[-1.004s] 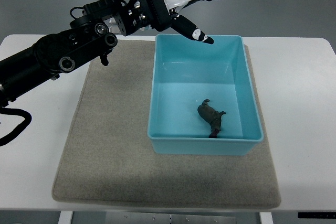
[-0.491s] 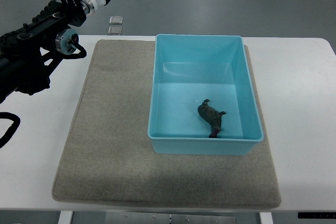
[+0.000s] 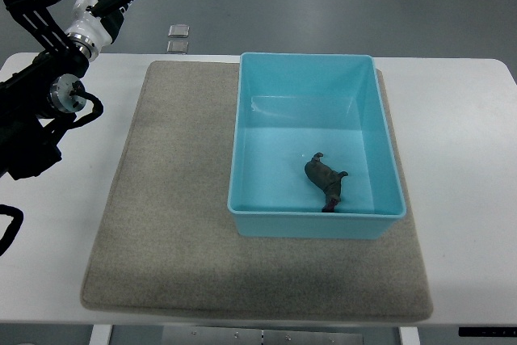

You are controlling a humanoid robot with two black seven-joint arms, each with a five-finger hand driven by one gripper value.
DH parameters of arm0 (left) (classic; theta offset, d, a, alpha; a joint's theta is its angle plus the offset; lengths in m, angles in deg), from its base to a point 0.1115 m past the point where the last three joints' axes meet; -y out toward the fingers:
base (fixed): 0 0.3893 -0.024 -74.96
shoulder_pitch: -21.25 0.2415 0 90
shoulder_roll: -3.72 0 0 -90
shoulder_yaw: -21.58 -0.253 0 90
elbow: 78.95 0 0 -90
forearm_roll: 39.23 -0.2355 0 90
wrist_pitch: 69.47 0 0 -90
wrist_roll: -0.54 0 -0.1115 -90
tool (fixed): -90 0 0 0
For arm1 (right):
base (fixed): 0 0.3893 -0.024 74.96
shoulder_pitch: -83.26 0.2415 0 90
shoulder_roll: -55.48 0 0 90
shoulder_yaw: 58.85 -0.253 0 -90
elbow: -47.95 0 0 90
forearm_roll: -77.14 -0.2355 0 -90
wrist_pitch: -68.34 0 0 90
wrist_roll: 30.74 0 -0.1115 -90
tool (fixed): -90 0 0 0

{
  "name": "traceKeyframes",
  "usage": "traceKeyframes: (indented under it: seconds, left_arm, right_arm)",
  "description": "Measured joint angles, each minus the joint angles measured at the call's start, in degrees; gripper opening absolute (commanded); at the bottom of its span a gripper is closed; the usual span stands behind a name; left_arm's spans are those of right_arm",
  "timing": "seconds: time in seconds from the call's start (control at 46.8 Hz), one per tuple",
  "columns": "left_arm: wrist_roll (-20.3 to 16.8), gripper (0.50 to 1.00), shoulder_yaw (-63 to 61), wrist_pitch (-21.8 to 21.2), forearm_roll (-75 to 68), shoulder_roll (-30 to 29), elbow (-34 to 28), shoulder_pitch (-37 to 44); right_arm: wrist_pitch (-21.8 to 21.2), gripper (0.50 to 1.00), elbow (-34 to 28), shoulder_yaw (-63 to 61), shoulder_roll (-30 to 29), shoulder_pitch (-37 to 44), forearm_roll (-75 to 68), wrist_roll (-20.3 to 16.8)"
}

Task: Place brown hippo in blue box with left hand

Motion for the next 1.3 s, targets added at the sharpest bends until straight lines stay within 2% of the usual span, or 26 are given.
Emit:
traceKeyframes:
  seconds: [0.427, 0.683, 1.302]
  left_arm:
    - [-0.3, 0.996, 6.8, 3.1, 5.3, 0.0, 2.4, 7.7]
    - [-0.6, 0.996, 6.8, 4.9, 5.3, 0.2, 2.4, 8.6]
    - [-0.7, 0.996, 6.8, 5.2, 5.3, 0.7, 2.4, 8.8]
  right_arm:
    - [0.0, 0.936, 0.0, 0.0, 0.0, 0.0, 0.0, 0.0]
    - [0.0, 0.936, 0.0, 0.0, 0.0, 0.0, 0.0, 0.0]
    - [-0.2, 0.936, -0.1, -0.2, 0.0, 0.0, -0.1, 0.0]
